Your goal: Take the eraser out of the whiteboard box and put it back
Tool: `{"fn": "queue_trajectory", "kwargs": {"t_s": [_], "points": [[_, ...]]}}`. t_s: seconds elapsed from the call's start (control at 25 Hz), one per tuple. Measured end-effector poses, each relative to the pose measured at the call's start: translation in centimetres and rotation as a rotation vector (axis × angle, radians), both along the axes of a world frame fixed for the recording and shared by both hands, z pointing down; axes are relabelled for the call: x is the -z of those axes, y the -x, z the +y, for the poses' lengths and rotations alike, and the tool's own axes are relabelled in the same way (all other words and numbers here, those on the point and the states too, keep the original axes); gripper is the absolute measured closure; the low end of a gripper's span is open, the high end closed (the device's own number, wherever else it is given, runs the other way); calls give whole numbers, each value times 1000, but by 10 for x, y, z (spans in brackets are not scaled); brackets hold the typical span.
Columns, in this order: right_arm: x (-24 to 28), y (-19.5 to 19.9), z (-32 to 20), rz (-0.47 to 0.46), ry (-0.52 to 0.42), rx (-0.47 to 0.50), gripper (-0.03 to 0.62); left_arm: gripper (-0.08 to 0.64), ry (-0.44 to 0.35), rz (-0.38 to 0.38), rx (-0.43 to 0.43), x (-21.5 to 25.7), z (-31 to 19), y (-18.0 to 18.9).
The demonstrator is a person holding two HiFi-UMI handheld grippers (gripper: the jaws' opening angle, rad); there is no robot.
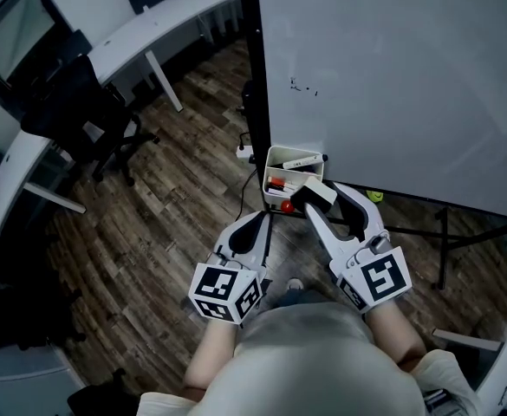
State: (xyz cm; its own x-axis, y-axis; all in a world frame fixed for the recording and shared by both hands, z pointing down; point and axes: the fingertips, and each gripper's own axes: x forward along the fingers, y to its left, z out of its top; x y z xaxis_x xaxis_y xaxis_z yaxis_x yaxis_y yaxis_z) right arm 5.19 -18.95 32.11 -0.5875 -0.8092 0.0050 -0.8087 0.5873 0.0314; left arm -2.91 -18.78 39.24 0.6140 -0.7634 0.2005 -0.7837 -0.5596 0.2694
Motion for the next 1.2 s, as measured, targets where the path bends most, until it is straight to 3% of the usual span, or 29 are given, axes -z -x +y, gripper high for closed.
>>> {"fn": "queue_trajectory", "kwargs": {"t_s": [1.2], "points": [[-39,-5,-49,28,68,79,412,555,19,-22,48,-16,-42,-12]]}}
